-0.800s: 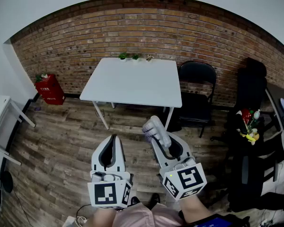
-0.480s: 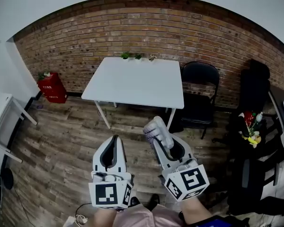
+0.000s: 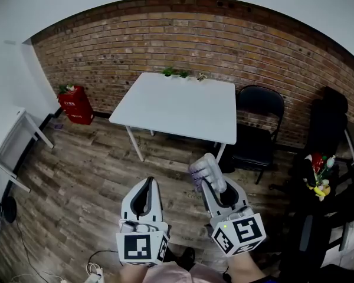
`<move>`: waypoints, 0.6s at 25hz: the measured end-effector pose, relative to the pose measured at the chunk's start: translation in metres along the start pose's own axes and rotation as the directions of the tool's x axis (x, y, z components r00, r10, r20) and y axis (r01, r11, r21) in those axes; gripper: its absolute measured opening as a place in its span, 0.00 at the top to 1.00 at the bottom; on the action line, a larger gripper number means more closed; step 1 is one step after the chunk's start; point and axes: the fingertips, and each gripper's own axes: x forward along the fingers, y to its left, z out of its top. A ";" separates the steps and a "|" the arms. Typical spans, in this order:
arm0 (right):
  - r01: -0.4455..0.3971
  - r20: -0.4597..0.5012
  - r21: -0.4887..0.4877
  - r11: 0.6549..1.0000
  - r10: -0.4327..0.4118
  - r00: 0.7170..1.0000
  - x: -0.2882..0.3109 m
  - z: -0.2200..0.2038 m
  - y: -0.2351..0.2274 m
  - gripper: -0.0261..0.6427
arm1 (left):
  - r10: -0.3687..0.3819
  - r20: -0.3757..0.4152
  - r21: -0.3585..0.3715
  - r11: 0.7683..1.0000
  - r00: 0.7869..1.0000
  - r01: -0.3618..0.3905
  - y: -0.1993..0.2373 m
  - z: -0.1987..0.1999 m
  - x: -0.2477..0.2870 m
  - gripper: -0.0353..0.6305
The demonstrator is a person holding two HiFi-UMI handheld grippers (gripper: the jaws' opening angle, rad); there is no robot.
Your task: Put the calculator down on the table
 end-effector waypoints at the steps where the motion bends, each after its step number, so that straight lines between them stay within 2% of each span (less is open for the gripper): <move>1: -0.002 -0.005 0.004 1.000 0.002 1.000 0.002 -0.002 -0.002 0.76 | 0.005 -0.006 0.001 1.000 1.000 -0.005 0.001 -0.002 0.001 0.93; 8: -0.007 -0.045 0.009 1.000 0.007 0.999 0.032 -0.018 -0.010 0.76 | 0.021 -0.034 -0.022 1.000 0.999 -0.022 0.019 -0.024 0.025 0.93; 15: 0.020 -0.053 0.017 1.000 -0.019 0.998 0.114 -0.023 -0.027 0.76 | -0.004 -0.041 -0.031 1.000 0.999 0.003 0.066 -0.039 0.101 0.93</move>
